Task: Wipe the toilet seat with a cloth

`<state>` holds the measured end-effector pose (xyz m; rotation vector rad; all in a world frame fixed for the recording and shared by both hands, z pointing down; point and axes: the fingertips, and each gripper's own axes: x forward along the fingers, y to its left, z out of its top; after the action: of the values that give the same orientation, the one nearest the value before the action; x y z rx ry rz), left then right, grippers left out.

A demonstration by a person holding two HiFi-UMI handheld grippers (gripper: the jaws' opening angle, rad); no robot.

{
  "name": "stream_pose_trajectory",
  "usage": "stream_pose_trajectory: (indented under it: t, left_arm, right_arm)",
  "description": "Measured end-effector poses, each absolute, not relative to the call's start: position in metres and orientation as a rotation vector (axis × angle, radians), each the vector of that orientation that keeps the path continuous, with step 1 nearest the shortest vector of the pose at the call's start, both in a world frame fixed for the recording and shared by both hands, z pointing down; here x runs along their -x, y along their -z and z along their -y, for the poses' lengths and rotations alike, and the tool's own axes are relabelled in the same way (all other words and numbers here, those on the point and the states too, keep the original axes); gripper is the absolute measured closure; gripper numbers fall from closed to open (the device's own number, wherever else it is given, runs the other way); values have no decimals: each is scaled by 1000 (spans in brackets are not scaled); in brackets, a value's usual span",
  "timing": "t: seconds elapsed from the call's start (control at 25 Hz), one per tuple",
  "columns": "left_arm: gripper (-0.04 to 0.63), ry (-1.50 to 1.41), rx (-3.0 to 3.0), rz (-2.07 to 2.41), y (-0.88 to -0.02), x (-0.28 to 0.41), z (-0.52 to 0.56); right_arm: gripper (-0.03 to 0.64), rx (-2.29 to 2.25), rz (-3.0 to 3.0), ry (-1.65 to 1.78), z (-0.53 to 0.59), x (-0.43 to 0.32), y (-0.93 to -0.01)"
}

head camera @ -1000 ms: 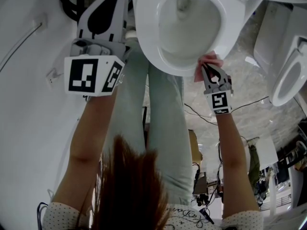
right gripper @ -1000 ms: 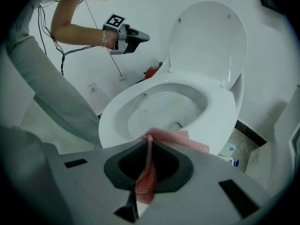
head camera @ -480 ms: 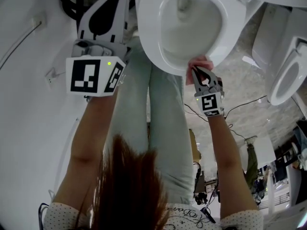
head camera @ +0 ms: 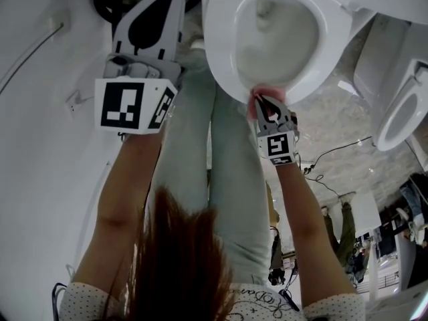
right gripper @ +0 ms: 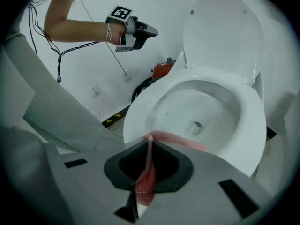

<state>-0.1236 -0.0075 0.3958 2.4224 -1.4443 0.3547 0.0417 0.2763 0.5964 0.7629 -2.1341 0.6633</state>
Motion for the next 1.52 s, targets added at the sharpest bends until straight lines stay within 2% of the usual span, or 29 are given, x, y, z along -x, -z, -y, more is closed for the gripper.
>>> stream_pose_trajectory:
  t: [1.52]
  left_arm:
    - [592,-346,-2417,1436,-400,139,17]
  right_arm:
    - [583,-364,2252,-500,-285,36,-594]
